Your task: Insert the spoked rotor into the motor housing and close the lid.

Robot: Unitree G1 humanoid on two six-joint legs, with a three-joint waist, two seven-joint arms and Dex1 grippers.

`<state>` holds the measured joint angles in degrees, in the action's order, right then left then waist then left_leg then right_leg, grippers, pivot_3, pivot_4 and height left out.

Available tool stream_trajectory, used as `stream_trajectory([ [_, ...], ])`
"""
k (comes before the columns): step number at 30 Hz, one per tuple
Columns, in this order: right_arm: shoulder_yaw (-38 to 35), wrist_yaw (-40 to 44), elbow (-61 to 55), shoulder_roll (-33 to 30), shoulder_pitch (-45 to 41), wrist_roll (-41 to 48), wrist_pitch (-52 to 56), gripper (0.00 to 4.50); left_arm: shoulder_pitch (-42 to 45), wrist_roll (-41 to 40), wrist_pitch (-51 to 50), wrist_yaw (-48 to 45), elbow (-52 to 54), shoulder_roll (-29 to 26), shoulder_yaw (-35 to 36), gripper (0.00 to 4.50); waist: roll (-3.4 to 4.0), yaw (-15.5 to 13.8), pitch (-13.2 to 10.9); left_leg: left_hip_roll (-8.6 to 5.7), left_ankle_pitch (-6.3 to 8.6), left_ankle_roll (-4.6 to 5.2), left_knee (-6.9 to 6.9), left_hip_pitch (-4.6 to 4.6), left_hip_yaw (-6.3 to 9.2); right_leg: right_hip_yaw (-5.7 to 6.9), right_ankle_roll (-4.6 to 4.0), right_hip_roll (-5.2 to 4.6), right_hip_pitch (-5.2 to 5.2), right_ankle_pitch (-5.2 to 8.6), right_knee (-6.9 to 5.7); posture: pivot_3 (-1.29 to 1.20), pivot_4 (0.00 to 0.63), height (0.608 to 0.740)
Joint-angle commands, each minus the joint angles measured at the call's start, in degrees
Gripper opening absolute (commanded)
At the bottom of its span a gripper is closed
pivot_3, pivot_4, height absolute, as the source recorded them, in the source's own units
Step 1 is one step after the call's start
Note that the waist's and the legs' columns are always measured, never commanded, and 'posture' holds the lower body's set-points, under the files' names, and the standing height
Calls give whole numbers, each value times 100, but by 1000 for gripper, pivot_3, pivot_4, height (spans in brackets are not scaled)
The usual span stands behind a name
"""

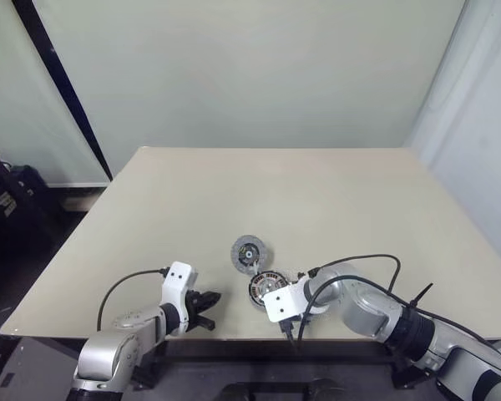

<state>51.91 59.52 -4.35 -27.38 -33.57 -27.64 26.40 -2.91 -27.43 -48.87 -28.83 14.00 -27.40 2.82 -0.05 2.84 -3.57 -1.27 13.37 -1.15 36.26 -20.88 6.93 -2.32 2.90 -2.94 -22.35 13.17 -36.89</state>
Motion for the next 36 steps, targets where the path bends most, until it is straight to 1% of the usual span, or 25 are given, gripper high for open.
stream_trajectory([
  [1,-151,11,38,71,50,-81,-35,1061,28,80,125,-36,108,-54,-11,0,0,0,0,0,0,0,0,0,0,0,0,0,0,0,-1,0,0,740],
  [3,-304,58,-27,200,141,50,129,410,18,91,142,-41,101,-56,-28,0,-9,0,6,0,0,0,-2,4,1,1,0,0,2,0,0,0,0,740],
  [4,-391,87,-73,275,188,126,231,210,15,95,146,-43,100,-58,-34,0,-10,0,6,2,0,-1,-3,6,2,2,0,1,4,0,-1,0,0,740],
  [5,-465,120,-119,345,228,195,327,108,13,97,149,-45,98,-59,-38,0,-10,0,6,3,0,-1,-3,6,2,2,0,3,3,0,-2,0,0,740],
  [7,-558,239,-241,444,284,308,507,95,15,105,157,-44,95,-55,-44,0,-9,5,5,3,-1,-2,-1,7,0,0,-2,3,3,1,-4,0,0,740],
  [10,-776,426,-552,749,407,693,1199,91,34,136,174,-39,65,-28,-54,0,-9,1,5,3,-3,-6,-1,8,1,0,-4,3,2,2,-6,0,0,740],
  [12,-888,362,-639,947,456,780,1606,91,39,157,192,-41,40,-16,-64,0,-9,1,5,3,-3,-6,-5,7,3,2,-1,3,1,1,-7,0,0,740],
  [15,-1059,47,-564,1257,459,821,2054,91,54,189,207,-42,13,9,-76,0,-8,5,5,4,-3,-7,-14,6,-1,-1,1,3,-5,-1,-7,0,0,740],
  [19,-1797,-661,-142,2086,621,1297,2663,91,106,225,243,-24,-39,57,-94,0,-8,2,4,6,-3,-8,-17,6,2,1,0,5,-7,-1,-11,0,0,740],
  [21,-2083,-1077,109,2351,674,1398,2738,91,129,251,288,-9,-83,88,-106,0,-6,2,3,6,-4,-10,-17,6,3,2,0,5,-9,-1,-11,0,0,740],
  [25,-2240,-1622,341,2479,743,1526,2648,91,132,290,371,49,-111,157,-83,0,-5,-3,3,-4,-5,-15,-11,5,2,-1,-2,-2,-5,0,-10,0,0,740],
  [29,-1942,-1577,133,2270,769,1695,2647,91,97,310,407,96,-99,184,-53,0,-4,0,2,-4,-1,-24,-10,5,2,-1,-3,-3,-6,1,-10,0,0,740],
  [31,-1688,-1458,-26,2062,726,1709,2554,809,83,326,428,106,-112,185,-52,0,-3,-1,2,-3,-5,-16,-11,5,4,1,-3,-2,-6,1,-10,0,0,740],
  [33,-1472,-1383,-234,1882,668,1703,2461,1336,66,348,442,126,-124,190,-34,0,-4,2,3,-4,-5,-17,-12,5,2,0,-2,-2,-5,1,-9,0,0,740],
  [36,-1235,-1258,-549,1660,544,1726,2412,2370,55,358,445,130,-126,189,-21,0,-4,5,2,-1,-6,-16,-14,4,1,-1,-3,-1,-8,1,-8,0,0,740],
])
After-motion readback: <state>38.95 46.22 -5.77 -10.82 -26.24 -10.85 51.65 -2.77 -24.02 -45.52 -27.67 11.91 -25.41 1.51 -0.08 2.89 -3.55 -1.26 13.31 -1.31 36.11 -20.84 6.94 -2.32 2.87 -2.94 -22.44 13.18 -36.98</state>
